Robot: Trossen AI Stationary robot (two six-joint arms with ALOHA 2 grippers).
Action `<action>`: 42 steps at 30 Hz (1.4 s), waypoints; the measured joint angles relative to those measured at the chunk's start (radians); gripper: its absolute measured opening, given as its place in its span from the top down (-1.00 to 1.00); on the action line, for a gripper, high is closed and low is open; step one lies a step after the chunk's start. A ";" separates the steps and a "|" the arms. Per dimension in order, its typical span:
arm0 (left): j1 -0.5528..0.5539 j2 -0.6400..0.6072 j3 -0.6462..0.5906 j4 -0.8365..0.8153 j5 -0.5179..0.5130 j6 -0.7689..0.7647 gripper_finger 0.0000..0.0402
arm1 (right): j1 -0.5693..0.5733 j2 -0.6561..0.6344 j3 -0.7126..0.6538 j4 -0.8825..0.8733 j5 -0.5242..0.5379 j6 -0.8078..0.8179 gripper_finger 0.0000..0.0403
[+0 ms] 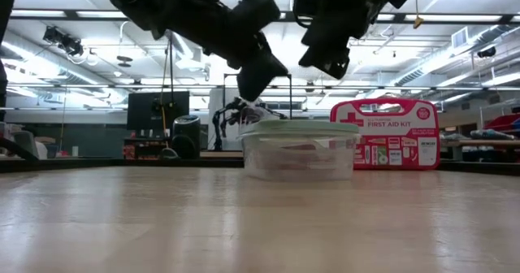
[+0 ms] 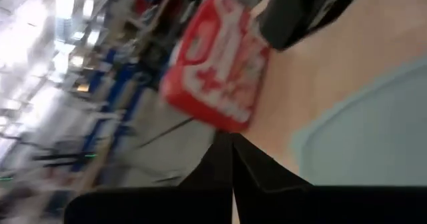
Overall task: Roll bandage
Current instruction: Close the transparent food container lid
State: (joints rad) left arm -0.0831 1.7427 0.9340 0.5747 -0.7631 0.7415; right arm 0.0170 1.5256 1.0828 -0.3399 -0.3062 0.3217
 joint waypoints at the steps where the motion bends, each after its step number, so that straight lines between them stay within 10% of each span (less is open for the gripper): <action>1: -0.001 -0.009 0.000 -0.026 0.028 -0.050 1.00 | 0.000 0.001 -0.001 0.007 -0.031 0.002 0.26; 10: 0.069 -0.109 -0.001 -0.250 0.501 -0.525 1.00 | 0.000 0.006 -0.133 0.243 -0.247 0.124 0.26; 20: 0.159 -0.128 0.027 -0.361 0.981 -0.896 1.00 | -0.015 0.006 -0.392 0.983 -0.423 0.456 0.26; 42: 0.280 -0.029 0.028 -0.357 1.058 -1.229 1.00 | -0.158 0.007 -0.434 0.959 -0.405 0.665 0.26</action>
State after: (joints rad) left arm 0.1973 1.7137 0.9619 0.2176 0.2952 -0.4874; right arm -0.1409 1.5322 0.6487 0.6189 -0.7116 0.9863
